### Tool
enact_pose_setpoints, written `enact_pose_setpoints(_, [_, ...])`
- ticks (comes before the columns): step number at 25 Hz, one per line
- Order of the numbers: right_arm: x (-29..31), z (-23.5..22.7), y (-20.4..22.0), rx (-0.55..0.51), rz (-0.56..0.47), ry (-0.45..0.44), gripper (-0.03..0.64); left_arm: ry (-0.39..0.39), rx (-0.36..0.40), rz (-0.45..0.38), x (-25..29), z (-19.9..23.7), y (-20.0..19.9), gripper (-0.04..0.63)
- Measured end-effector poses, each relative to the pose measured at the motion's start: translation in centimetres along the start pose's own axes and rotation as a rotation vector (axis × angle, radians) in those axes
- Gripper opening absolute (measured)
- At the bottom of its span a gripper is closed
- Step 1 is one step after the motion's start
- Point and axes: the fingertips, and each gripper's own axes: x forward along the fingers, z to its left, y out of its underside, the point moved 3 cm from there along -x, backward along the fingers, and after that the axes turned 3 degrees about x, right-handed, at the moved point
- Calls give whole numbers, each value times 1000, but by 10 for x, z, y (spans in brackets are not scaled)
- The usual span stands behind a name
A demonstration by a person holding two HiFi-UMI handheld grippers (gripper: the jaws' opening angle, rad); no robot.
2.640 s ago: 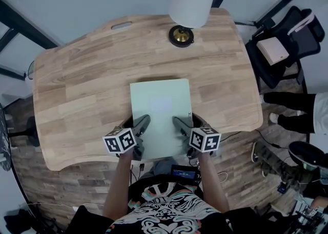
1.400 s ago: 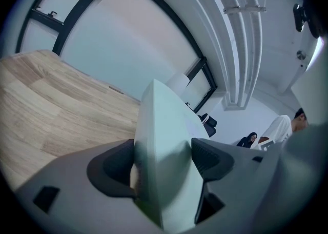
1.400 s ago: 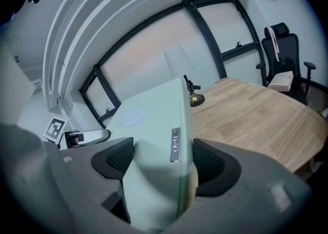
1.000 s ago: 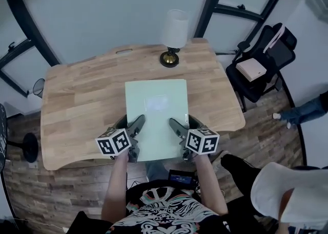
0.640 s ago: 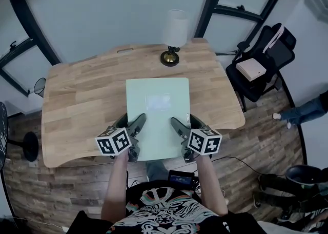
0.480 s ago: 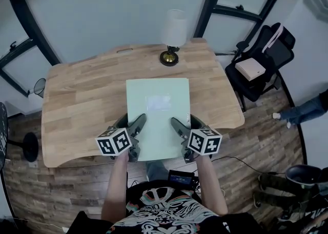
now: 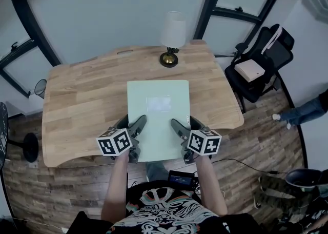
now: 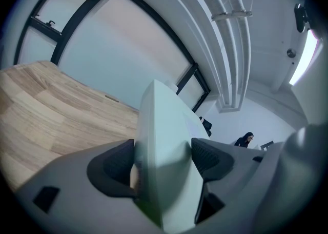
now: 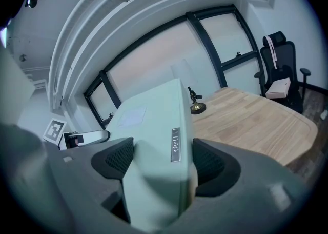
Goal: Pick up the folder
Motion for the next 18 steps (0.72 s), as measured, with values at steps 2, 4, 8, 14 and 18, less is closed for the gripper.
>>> enact_pose_setpoints(2, [-1,1,1,2,-2,-5,350,-1,0,-2,-1,0,0,327])
enact_pose_setpoints(4, [-2,0,2,8,-5,-7,350,1,1,-2,-2,-2,1,327])
enact_pose_setpoints(8, [-4,-2,3,17,-10,-12,350,-1,5,2,-1,-4,2,327])
enact_pose_setpoints(14, [-7,-8,5,22,-5,-1,350,2,3,10,2,-6,8,327])
enact_pose_setpoints(18, [-7,-14,9,35,5,5,350,5,-10,20,7,-4,14,327])
